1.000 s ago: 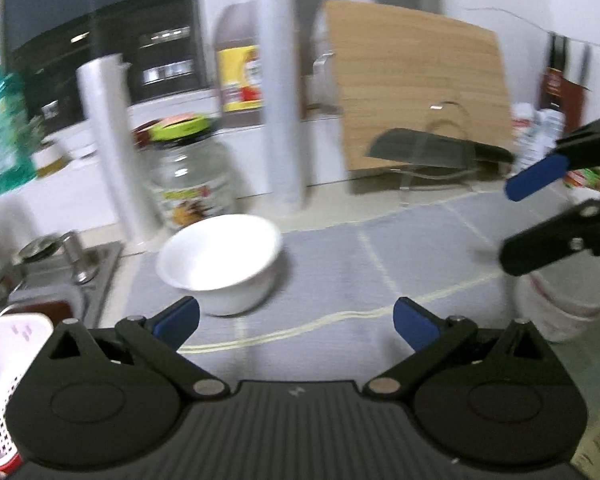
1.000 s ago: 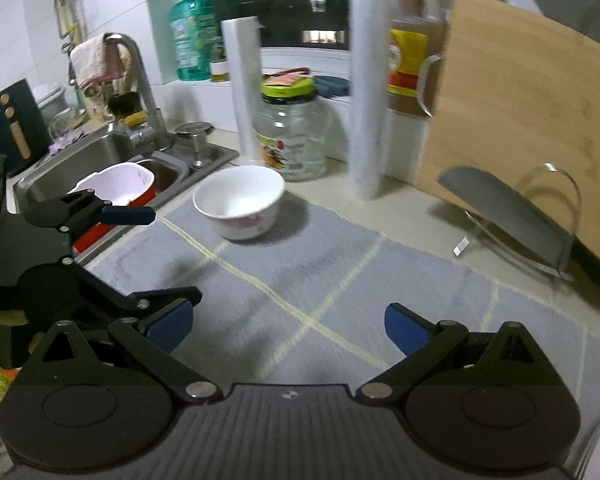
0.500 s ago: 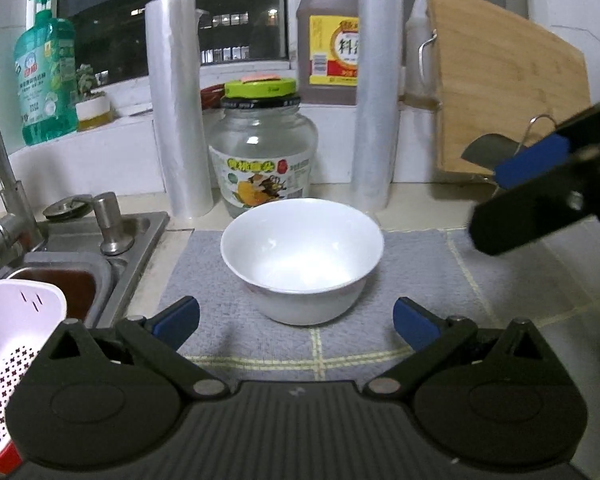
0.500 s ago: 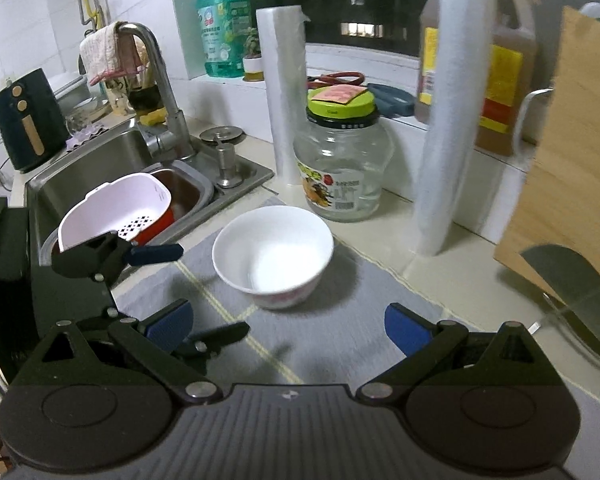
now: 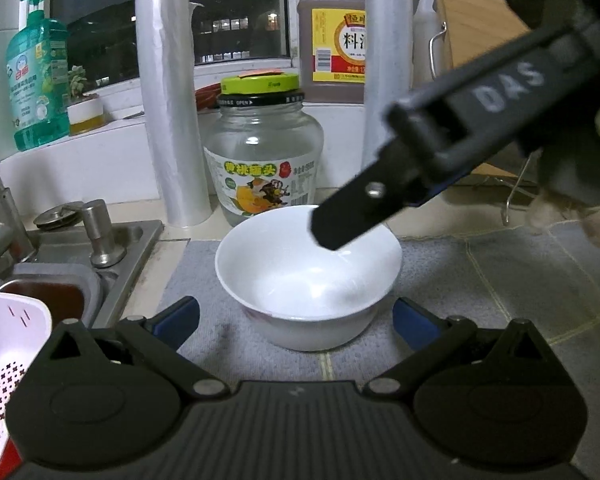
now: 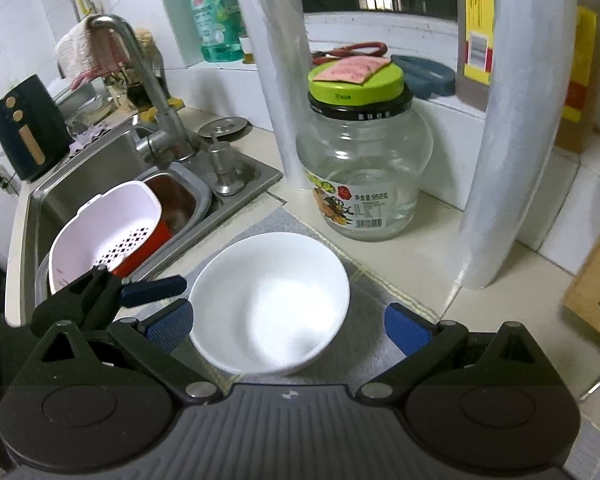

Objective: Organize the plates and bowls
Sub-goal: 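Grasp the rim of the white bowl by the glass jar with the right gripper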

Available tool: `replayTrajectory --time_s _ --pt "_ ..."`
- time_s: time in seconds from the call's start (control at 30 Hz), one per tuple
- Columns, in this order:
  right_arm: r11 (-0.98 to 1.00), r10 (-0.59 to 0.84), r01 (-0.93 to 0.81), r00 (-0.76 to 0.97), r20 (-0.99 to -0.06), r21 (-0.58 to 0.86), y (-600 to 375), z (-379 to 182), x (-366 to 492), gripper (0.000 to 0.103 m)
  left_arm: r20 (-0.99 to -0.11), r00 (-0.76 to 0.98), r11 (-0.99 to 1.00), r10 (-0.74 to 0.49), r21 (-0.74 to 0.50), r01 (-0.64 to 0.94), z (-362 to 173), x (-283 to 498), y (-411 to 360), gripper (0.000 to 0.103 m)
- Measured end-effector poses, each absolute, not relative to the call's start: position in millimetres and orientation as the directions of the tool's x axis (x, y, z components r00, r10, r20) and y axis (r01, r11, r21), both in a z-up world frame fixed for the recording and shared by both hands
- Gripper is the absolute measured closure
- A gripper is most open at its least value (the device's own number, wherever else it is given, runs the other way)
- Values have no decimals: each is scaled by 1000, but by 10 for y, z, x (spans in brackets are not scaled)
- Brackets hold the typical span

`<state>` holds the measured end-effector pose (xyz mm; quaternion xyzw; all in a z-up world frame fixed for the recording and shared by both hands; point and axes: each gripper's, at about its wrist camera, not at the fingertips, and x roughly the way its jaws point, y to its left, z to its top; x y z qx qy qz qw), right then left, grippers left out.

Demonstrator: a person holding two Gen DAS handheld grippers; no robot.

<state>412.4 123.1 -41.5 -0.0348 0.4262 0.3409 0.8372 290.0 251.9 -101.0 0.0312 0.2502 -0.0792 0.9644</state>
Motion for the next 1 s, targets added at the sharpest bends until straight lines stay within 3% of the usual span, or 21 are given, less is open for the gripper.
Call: replayTrajectory --time_s 0.77,1.0 --pt "733 562 -627 339 -755 264 1460 -617 4481 0 -473 863 978 -177 12 207 -1034 3024 2496 6" --pt "707 568 -659 315 -760 256 1549 -628 4476 16 -472 862 977 -185 7 213 -1026 3036 2501 6"
